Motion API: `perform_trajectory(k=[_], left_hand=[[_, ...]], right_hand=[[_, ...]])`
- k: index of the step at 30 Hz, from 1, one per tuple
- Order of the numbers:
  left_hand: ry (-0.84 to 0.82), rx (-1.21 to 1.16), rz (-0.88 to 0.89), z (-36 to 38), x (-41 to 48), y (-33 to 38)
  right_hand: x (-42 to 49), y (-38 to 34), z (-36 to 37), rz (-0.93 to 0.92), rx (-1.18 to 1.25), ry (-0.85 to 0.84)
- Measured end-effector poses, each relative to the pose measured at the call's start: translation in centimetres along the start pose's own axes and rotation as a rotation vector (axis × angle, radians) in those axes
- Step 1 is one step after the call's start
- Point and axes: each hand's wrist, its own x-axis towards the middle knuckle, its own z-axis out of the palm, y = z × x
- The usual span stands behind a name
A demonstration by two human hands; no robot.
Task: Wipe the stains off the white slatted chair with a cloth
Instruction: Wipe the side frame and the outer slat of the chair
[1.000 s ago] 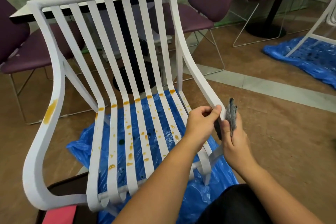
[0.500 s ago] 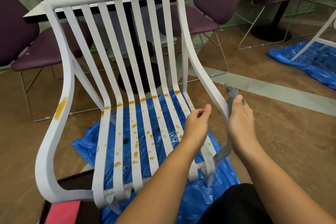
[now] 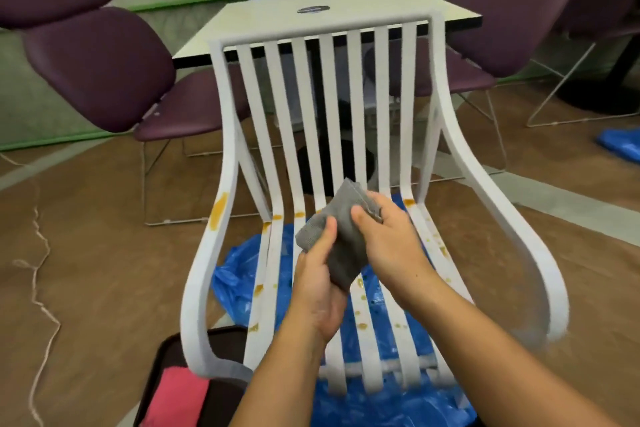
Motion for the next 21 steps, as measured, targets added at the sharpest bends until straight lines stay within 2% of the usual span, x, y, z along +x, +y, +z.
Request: perform_trajectory(k=[6, 8, 11, 13, 17, 19, 21], left_hand=[[0.176, 0.218, 0.146, -2.7, 0.5, 3.5], [0.207, 0.341, 0.207, -3.9, 0.2, 4.9], [0.286, 0.514, 0.332, -5.6, -0.2, 7.6], [0.38, 0.629, 0.499, -6.8, -0.9, 9.9], [0.662, 0.986, 0.869, -8.2, -2.3, 15.6], [0.757, 1.149, 0.923, -8.9, -0.7, 18.2], [0.766, 1.354, 0.825, -9.5, 2.9, 20.1]], right_hand=[[0.8, 0.7, 3.6, -0.175, -0.442, -0.091], [1.2, 1.0, 4.8, -0.163, -0.451, -0.12], [1.1, 1.2, 7.0, -0.023, -0.193, -0.206], [0.4, 1.7, 8.6, 0.079, -0.079, -0.262], [-1.1, 3.8, 11.5, 0.257, -0.137, -0.366], [-1.7, 4.4, 13.2, 0.296, -0.188, -0.415], [-2.4, 4.6, 14.9, 0.361, -0.242, -0.468]])
